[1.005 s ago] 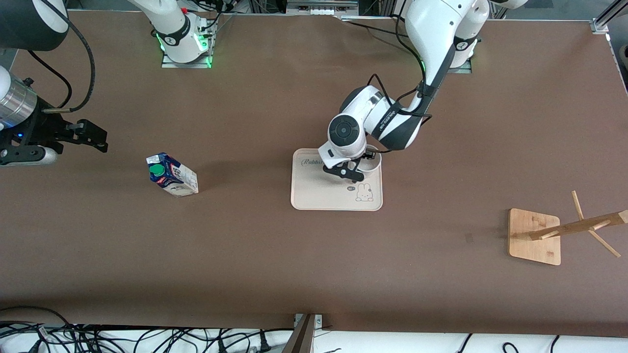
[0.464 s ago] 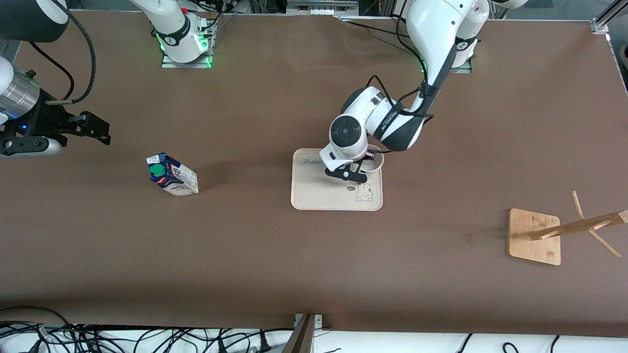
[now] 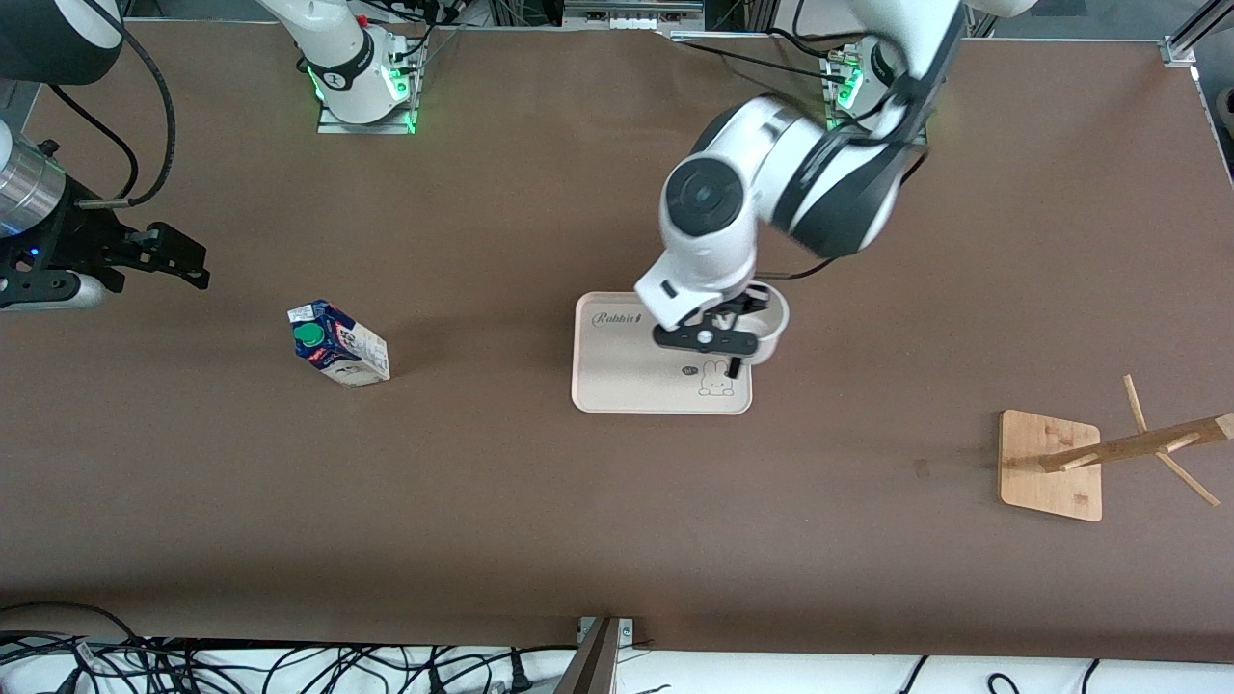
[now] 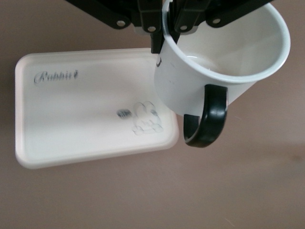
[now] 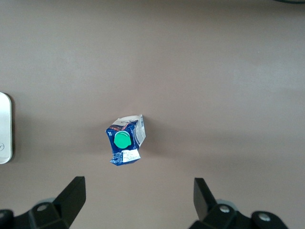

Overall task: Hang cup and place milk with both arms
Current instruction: 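Lift the white mug off the tray with the left gripper, then carry the mug with the left gripper to the wooden mug tree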

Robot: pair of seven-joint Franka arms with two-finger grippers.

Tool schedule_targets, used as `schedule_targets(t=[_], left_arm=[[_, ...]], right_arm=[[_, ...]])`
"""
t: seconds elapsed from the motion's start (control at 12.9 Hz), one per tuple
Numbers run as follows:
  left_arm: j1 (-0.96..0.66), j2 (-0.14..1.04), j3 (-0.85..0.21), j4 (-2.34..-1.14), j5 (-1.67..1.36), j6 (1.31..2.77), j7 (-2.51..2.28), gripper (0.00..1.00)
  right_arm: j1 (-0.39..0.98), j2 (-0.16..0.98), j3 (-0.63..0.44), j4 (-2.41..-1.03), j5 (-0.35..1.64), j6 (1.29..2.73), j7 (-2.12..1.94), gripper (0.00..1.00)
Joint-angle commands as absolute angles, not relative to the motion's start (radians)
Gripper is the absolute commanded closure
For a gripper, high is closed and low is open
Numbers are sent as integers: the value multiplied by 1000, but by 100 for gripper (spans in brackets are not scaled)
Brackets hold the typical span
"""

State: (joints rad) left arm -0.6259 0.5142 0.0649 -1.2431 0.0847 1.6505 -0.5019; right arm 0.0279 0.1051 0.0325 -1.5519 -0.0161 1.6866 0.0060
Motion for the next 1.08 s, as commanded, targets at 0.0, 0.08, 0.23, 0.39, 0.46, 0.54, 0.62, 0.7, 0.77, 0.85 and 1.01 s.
schedule_targets(t=[0.0,0.08,0.23,0.39,0.46,0.54,0.62,0.7,0.77,0.85,1.01], left_arm=[[-533,453,136,-1210,100,1618,-398,100],[-479,451,143,-1192,95,1618,-329,100],[-367,442,140,-1137,80,1618,-301,100],[-263,442,144,-1129,-53,1624,-298,100],[-197,443,144,-1129,-136,1635,-282,100],[-151,448,144,-1129,-196,1646,-252,100],[-106,452,144,-1131,-234,1654,-211,100],[-69,463,144,-1129,-276,1661,-189,100],[-36,469,146,-1131,-311,1663,-186,100],[-13,483,144,-1131,-333,1670,-183,100],[40,503,146,-1131,-418,1683,-183,100]], right_arm=[[6,81,57,-1577,-29,1701,23,0],[6,83,57,-1575,-31,1703,23,0],[6,83,57,-1575,-34,1713,23,0],[6,84,57,-1577,-32,1720,23,0],[6,84,57,-1577,-32,1720,23,0],[6,84,57,-1577,-32,1720,23,0],[6,84,57,-1575,-32,1720,23,0],[6,84,57,-1575,-32,1720,23,0],[6,84,57,-1575,-32,1720,23,0],[6,84,57,-1575,-29,1720,21,0],[6,84,55,-1575,-29,1720,21,0]])
